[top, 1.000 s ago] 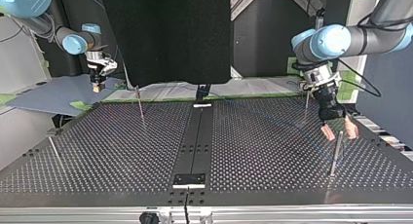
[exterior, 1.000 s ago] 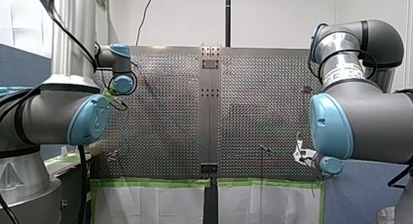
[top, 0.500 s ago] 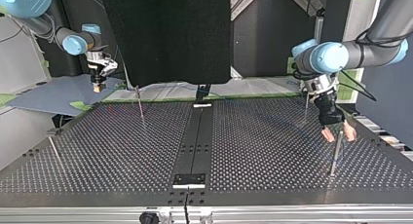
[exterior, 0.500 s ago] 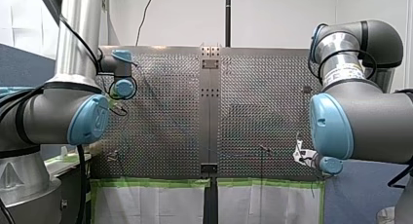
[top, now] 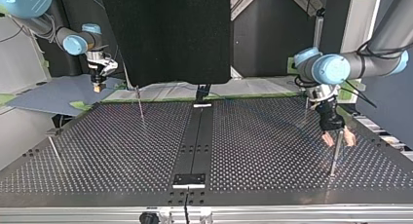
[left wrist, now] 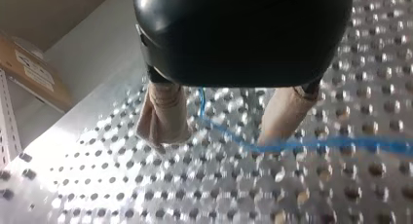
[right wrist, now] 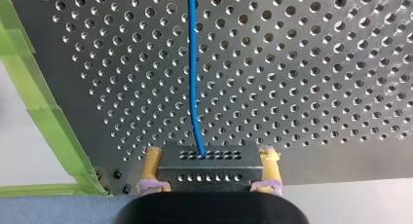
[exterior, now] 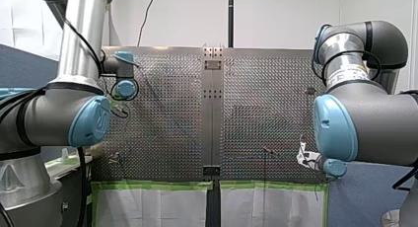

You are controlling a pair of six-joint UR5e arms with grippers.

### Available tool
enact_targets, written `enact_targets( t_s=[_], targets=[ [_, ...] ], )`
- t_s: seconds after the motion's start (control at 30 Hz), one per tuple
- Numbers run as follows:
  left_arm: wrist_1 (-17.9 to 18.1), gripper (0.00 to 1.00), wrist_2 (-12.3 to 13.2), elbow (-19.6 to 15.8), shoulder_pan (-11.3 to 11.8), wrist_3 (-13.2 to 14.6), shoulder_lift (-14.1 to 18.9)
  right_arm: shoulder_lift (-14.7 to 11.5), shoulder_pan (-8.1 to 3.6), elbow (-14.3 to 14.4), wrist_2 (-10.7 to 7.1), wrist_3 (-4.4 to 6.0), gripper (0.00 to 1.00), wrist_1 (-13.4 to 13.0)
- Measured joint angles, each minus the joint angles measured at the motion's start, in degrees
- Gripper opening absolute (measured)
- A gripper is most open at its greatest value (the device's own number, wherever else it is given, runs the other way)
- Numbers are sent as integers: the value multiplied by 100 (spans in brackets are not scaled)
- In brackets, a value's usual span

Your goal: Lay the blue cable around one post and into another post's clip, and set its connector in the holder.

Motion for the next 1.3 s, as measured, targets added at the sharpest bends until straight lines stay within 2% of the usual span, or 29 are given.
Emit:
enact_targets(
  t_s=[0.27, 0.57, 0.63, 0.8, 0.97, 1.13, 1.3],
  targets=[
    [-104, 100, 16, 65, 83, -8, -334, 5, 5, 0, 2, 0, 1, 8],
    [-63, 100, 109, 77, 192, -39, -382, 6, 7, -11, 4, -7, 1, 9],
    [-61, 100, 125, 78, 196, -42, -382, 6, 1, -28, 14, -26, 1, 17],
    [-47, 100, 213, 79, 197, -96, -384, -29, -44, -58, 73, -151, 1, 102],
    [-35, 100, 247, 79, 185, -110, -384, -184, -48, -60, 117, -207, 1, 277],
    [-33, 100, 246, 79, 161, -95, -384, -419, -3, -60, 115, -149, 1, 512],
    [-33, 100, 229, 79, 148, -80, -385, -683, 61, -61, 128, 31, 1, 777]
  ],
)
